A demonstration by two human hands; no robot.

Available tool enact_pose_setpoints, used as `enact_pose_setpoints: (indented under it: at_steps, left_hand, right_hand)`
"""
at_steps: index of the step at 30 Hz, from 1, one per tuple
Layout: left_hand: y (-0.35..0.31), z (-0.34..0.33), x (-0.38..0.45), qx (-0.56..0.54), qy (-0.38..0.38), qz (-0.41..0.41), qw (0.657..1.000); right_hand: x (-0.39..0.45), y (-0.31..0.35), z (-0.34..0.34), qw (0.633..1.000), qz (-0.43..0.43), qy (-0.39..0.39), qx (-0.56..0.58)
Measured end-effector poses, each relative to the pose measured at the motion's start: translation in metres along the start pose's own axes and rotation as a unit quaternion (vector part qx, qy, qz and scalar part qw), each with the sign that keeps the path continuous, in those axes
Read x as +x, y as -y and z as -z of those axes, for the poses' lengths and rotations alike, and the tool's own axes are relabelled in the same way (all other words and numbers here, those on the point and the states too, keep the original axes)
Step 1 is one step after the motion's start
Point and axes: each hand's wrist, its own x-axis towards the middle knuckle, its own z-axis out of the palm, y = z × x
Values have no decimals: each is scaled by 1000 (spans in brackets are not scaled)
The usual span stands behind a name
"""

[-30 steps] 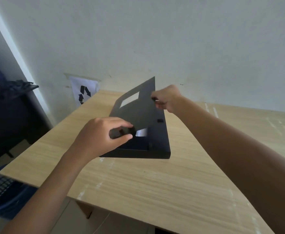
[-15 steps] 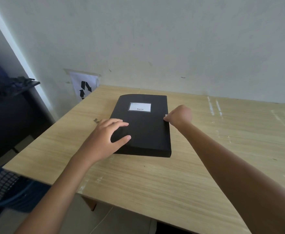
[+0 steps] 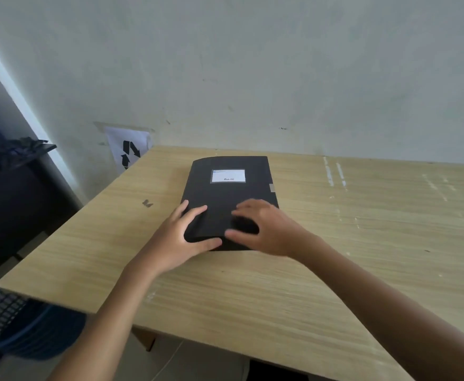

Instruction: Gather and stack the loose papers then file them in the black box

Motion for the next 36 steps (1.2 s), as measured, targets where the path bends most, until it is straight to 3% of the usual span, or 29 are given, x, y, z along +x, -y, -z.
enact_pose_setpoints:
  at_steps: [6, 11, 16, 18, 25, 30, 34, 36]
  left_hand:
    - [-44, -45, 20, 37, 9, -76, 996]
    - [-85, -90, 42, 54, 9, -117, 992]
    - [-126, -127, 64, 236, -64, -178, 953]
    - [-137, -137, 73, 259, -72, -188, 945]
    - [-167, -160, 108, 284, -53, -144, 946]
    - [-184, -164, 114, 306, -13, -109, 946]
    - [-196, -150, 109, 218, 52, -83, 971]
    - [-206, -137, 102, 171, 45, -77, 981]
  right_hand:
    - [-58, -50, 3, 991, 10, -21, -134]
    - [-92, -101, 12, 978, -14, -124, -164]
    - [-110, -143, 21, 962, -45, -172, -208]
    - [-108, -151, 23, 951, -53, -190, -237]
    - [-78, -172, 24, 944, -148, -159, -247]
    - [-69, -176, 29, 955, -157, -151, -201]
    - [-74, -166, 41, 968, -181, -125, -118]
    - [-72, -152, 54, 963, -203, -140, -109]
